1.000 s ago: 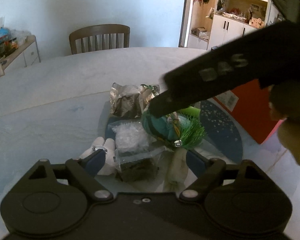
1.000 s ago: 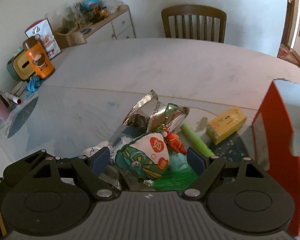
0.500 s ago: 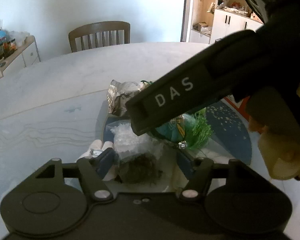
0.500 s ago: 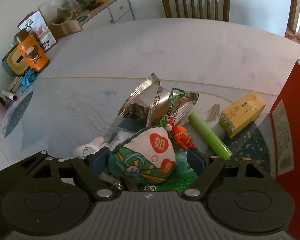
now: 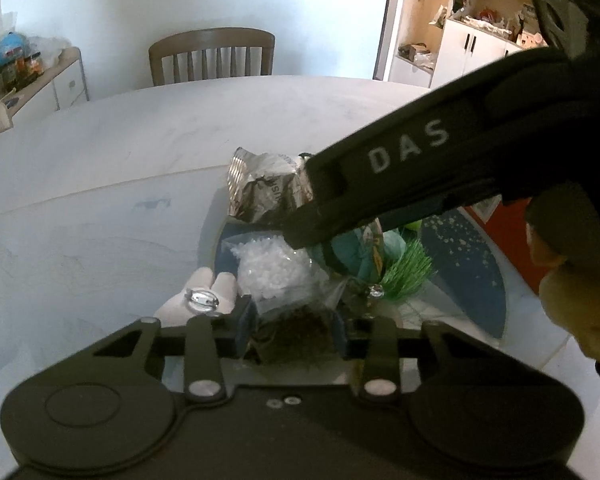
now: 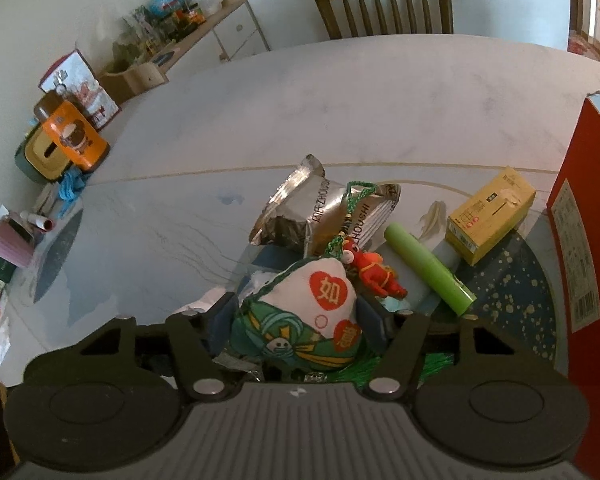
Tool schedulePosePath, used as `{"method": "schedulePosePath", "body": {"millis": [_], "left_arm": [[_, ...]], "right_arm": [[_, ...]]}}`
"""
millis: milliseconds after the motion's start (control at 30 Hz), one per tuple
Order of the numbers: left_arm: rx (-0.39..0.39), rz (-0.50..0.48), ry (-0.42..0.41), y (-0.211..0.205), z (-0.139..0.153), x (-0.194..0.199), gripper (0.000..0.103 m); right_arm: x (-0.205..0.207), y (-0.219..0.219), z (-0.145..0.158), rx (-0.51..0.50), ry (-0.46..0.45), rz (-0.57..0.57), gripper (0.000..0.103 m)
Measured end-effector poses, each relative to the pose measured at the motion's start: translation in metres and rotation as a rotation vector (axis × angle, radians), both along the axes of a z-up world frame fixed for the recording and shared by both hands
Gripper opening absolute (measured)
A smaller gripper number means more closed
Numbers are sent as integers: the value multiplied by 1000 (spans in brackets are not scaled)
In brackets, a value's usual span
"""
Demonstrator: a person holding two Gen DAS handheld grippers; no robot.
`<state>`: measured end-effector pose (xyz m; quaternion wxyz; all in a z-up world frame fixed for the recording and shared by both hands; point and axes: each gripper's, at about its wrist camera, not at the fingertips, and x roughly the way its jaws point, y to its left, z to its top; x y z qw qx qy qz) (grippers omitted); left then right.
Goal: Organize objects
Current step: 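Grasp the bag of dark items with the left tool while the right tool grasps the white plush charm, then carry the dark-item bag and plush charm into the red shoebox with both tools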
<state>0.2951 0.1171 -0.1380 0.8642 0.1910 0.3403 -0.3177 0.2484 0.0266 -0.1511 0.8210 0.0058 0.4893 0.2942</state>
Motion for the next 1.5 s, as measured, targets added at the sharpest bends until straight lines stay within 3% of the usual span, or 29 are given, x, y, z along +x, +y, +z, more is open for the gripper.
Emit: {"method": "schedulePosePath", "body": {"millis": [400,767,1100,1500], "left_arm": [[-47,-18,11,4,31,-14,35],[-108,-66,36,-6,78,-22,35],[-92,-157,19,-48,114,-41,35],[-126,-216,14,-99,132,-52,35]], "right_arm": [[-14,-26,43,48,-51,-30,62],[-37,-65,107,48,-107,-6,62],[-45,-109,150,50,-163,-25,62],[-28,-173,179,33,-235,-97,62]]}}
